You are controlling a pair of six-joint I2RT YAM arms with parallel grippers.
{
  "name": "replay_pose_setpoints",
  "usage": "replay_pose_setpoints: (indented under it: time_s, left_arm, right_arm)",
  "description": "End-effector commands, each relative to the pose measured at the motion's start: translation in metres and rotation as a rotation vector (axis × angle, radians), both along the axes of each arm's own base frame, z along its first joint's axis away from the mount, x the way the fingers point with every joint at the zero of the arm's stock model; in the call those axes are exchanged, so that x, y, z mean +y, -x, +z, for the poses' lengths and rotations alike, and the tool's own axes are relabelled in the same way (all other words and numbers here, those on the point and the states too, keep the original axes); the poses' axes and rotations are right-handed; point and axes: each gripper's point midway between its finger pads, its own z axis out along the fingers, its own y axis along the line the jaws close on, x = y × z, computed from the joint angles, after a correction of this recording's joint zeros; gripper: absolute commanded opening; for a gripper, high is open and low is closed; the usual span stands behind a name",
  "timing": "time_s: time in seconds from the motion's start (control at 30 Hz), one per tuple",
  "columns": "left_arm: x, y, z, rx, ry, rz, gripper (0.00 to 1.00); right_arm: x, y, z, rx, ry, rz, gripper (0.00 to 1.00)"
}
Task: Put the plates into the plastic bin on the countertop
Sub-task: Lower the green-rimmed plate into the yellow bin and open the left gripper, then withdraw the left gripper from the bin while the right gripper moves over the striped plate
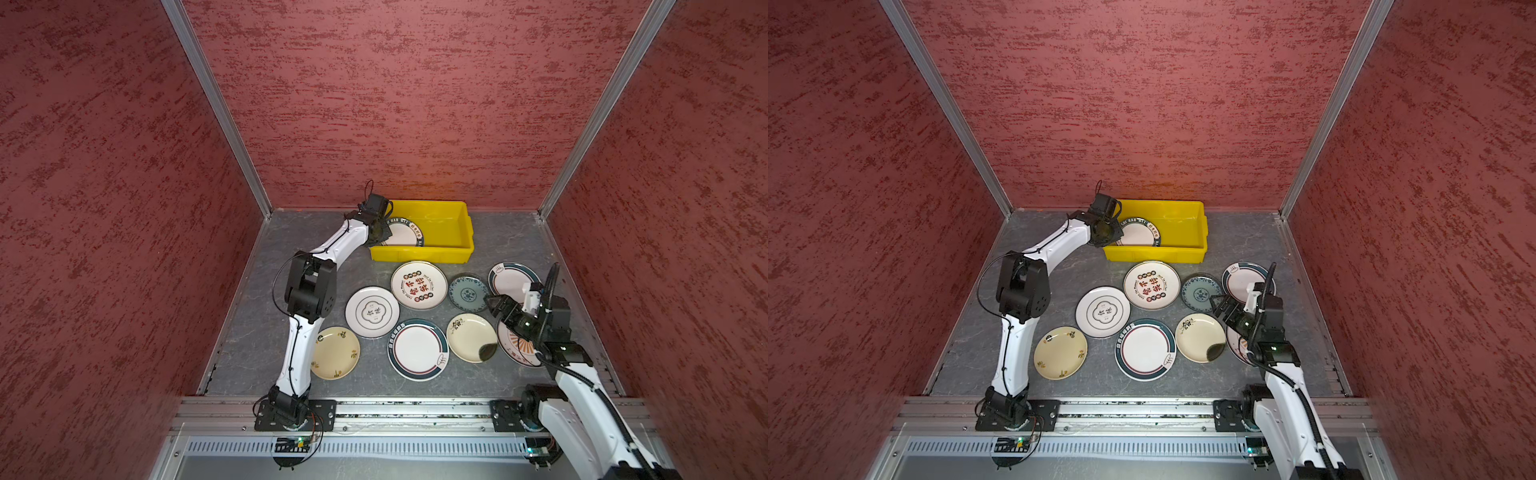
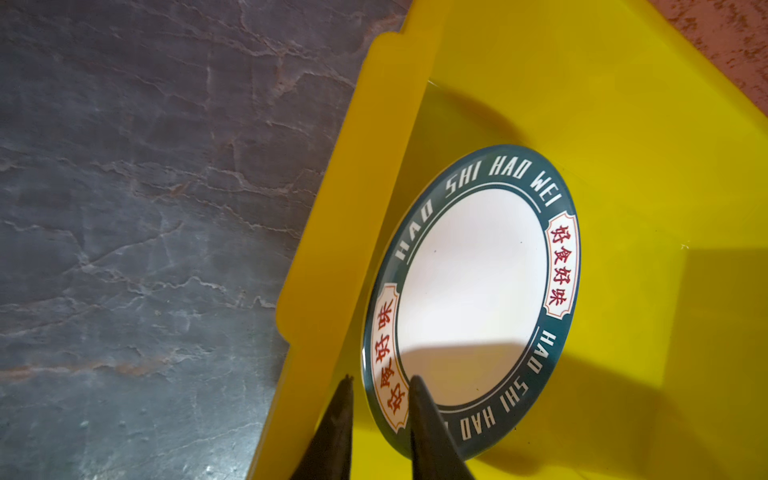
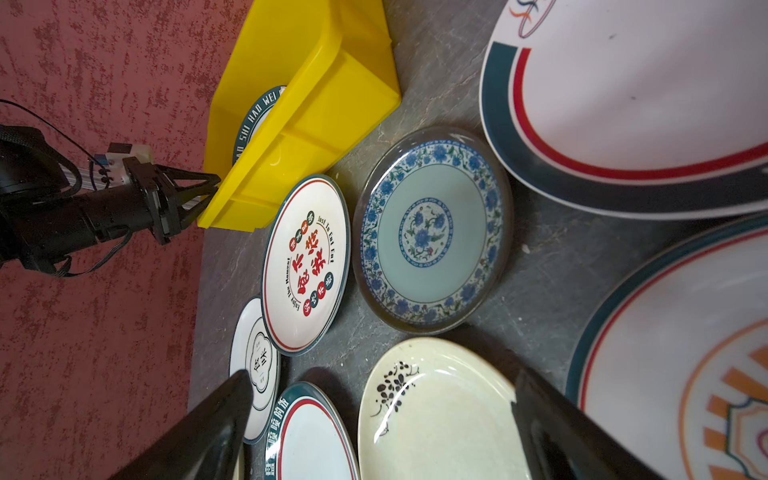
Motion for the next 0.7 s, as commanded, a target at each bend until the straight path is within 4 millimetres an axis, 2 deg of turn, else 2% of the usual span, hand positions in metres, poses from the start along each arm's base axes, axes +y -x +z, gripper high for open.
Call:
replay_pose_setpoints:
  time_s: [0.0,0.07,0.23,0.5,0.67]
  left_arm:
    - [0.0,0.005,0.008,-0.028,-0.059,-0.033,0.39]
    - [0.005,0.007,0.011,-0.037,-0.083,-0.02,0.51]
    - [0.018,0.015,0.02,-0.057,-0.098,-0.002,0.58]
    - [0.015,0.044,0.08,-0.23,-0.051,-0.076,0.74]
    - [0.026,0.072,0.107,-0.301,-0.052,-0.093,0.85]
  right_arm:
    - [-0.007,-0.005,0.014,-0.012,0.034,-0.034,0.99]
    - [-0.013,-0.006,0.014,0.005,0.074,-0.048,0.99]
    - [-0.033,-0.008,0.017,0.052,0.2,-0.104,0.99]
    - [-0.049,-0.025,0.033,0.071,0.302,-0.135,0.99]
    - [-0.065,-0.035,0.037,0.088,0.362,-0.176,0.99]
